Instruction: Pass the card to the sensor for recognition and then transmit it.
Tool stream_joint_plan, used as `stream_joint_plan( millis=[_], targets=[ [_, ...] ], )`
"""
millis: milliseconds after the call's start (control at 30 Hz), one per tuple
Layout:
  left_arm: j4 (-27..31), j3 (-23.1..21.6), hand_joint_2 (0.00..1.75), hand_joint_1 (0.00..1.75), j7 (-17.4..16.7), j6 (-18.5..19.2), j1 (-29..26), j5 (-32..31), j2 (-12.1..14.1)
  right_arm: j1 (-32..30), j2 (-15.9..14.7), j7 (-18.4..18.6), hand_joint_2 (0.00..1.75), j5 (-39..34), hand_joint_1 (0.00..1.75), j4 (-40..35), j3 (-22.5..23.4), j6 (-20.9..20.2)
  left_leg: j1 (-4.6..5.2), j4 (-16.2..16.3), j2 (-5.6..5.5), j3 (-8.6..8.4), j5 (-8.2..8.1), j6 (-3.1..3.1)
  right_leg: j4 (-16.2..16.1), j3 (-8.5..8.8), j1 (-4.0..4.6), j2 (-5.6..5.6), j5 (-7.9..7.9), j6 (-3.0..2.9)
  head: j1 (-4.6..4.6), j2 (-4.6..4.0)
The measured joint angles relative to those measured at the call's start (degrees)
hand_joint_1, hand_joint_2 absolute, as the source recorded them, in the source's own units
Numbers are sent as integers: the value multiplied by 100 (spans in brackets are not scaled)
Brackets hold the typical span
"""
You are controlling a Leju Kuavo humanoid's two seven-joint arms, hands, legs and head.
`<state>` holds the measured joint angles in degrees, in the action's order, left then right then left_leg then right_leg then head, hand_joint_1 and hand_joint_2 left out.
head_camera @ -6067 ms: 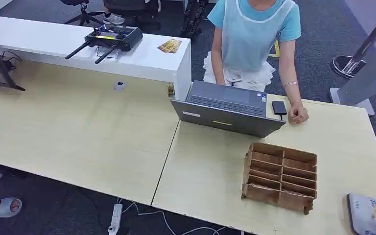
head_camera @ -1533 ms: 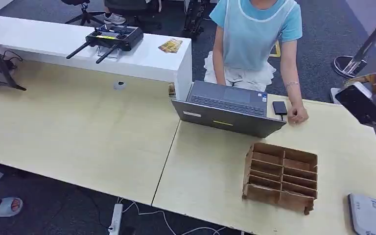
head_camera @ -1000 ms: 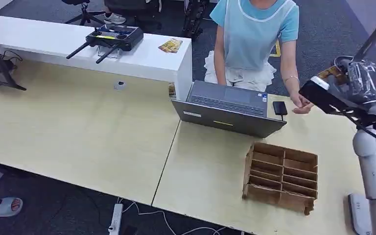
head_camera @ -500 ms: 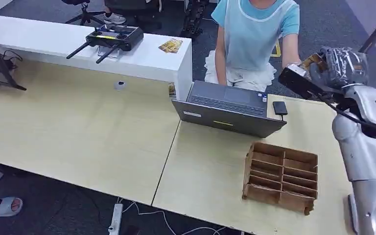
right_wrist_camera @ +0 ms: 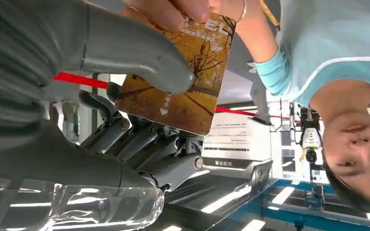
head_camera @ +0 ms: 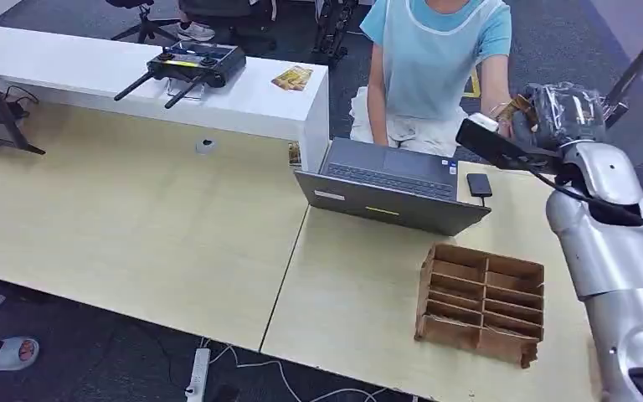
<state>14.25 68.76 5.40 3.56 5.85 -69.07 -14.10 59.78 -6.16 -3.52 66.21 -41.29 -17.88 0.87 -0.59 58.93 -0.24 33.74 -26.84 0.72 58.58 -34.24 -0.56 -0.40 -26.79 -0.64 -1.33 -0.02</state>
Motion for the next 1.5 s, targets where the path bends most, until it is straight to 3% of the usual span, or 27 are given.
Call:
stream_joint_plan(
  millis=[100,133,167,200,500,733,867,1000,1167,1400,1500],
  targets=[
    [0,0,0,0,0,0,1,18,0,21,9,57,175,136,175,118,2,42,0,0,1,-1,0,0,0,0,0,1,1,0,0,0],
    [0,0,0,0,-2,0,0,26,0,29,13,68,175,183,138,164,2,48,0,0,1,-1,0,0,0,0,0,1,1,0,0,2],
    [0,0,0,0,-4,0,0,28,0,42,18,90,175,232,30,210,2,48,0,0,1,0,0,0,1,0,0,1,1,0,0,2],
    [0,2,0,0,-7,0,0,33,0,58,33,101,175,275,0,258,2,46,-1,0,1,-1,0,0,1,0,0,1,2,0,0,2],
    [0,2,0,0,-9,-9,4,54,4,186,142,63,175,330,0,590,126,144,0,1,1,-2,2,2,1,-1,0,2,6,-2,0,0],
    [0,17,0,0,-20,-55,-2,251,0,-176,103,-341,175,-508,0,-300,760,15,0,3,0,-1,2,2,-3,-3,0,1,6,-2,2,2],
    [0,52,0,0,-50,-101,-4,317,-9,-607,101,-525,175,-1689,0,-1068,1236,-368,0,3,-1,0,0,0,-3,-2,0,0,6,-2,2,0],
    [0,92,0,0,-68,-133,-9,413,-22,-1262,160,-627,175,-3265,0,-2128,1915,-936,0,2,-11,3,0,0,-3,-1,0,-9,5,-2,0,0],
    [0,177,0,0,-109,-192,-12,518,-57,-2188,131,-994,175,-4412,0,-3159,2383,-1346,-2,3,-12,0,-1,0,-9,-2,2,-9,1,4,2,0],
    [0,365,0,0,-11,-236,-37,787,-149,-4340,109,-1724,175,-6354,0,-4801,2854,-1995,-3,1,-18,4,-18,-8,-16,3,3,-14,-9,10,0,2],
    [0,448,0,0,-79,-271,-48,824,-171,-5246,379,-2062,175,-7128,0,-5360,3071,-2330,-3,-1,-14,7,-24,-4,-14,1,3,-10,-16,8,0,0]
  ],
)
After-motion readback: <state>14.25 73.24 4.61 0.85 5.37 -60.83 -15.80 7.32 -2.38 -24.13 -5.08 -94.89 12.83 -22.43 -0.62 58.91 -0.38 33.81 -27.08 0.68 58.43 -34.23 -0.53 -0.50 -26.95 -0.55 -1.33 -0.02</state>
